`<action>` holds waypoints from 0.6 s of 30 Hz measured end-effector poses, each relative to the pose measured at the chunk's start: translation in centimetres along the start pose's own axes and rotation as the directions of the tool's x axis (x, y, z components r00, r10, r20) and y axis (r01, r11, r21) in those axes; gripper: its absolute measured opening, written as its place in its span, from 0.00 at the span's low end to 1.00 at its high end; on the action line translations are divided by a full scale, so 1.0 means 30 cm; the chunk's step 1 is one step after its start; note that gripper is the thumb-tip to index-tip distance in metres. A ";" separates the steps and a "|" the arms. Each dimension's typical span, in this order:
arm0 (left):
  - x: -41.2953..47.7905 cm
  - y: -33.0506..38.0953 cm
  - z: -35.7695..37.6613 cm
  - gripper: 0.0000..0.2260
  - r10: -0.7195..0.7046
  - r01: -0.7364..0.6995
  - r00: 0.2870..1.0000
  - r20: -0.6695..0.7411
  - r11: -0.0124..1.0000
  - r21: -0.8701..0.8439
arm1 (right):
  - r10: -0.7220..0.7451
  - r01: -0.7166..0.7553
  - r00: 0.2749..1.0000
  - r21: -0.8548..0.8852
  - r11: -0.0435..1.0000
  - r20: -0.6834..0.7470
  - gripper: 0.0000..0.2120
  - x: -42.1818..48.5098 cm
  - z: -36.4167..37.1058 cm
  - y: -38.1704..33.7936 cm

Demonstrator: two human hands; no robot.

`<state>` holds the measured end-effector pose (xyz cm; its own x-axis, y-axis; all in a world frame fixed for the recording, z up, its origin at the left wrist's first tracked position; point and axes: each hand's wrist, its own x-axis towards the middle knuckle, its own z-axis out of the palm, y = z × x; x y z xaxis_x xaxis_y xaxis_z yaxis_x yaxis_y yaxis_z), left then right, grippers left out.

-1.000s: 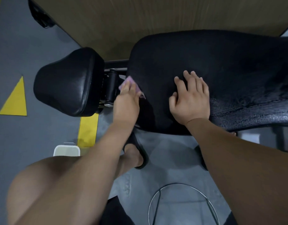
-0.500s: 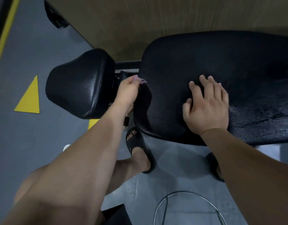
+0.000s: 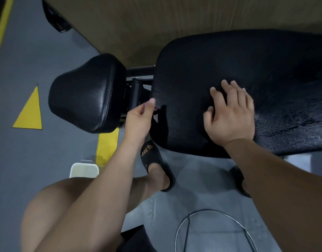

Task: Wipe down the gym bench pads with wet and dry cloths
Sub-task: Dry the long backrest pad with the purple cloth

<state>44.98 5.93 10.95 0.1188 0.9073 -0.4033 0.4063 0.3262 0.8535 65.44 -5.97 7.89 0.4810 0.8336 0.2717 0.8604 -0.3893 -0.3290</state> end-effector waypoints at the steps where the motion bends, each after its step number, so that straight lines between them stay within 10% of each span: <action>1: 0.016 0.011 0.010 0.09 0.025 -0.025 1.000 -0.008 0.998 0.061 | 0.000 0.000 1.000 0.003 1.000 0.001 0.25 0.000 0.000 0.001; 12: 0.079 -0.009 -0.005 0.14 0.094 -0.072 0.994 -0.064 0.956 0.283 | 0.014 -0.014 1.000 0.009 1.000 0.028 0.26 0.004 -0.005 0.000; 18: 0.056 -0.005 0.017 0.12 -0.023 0.020 0.999 -0.028 0.996 -0.085 | 0.002 -0.002 1.000 0.012 1.000 0.014 0.25 0.002 0.001 0.000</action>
<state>45.59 7.26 9.96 0.0839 0.9067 -0.4133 0.3299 0.3660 0.8702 65.48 -5.90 7.89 0.4805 0.8380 0.2585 0.8573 -0.3866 -0.3400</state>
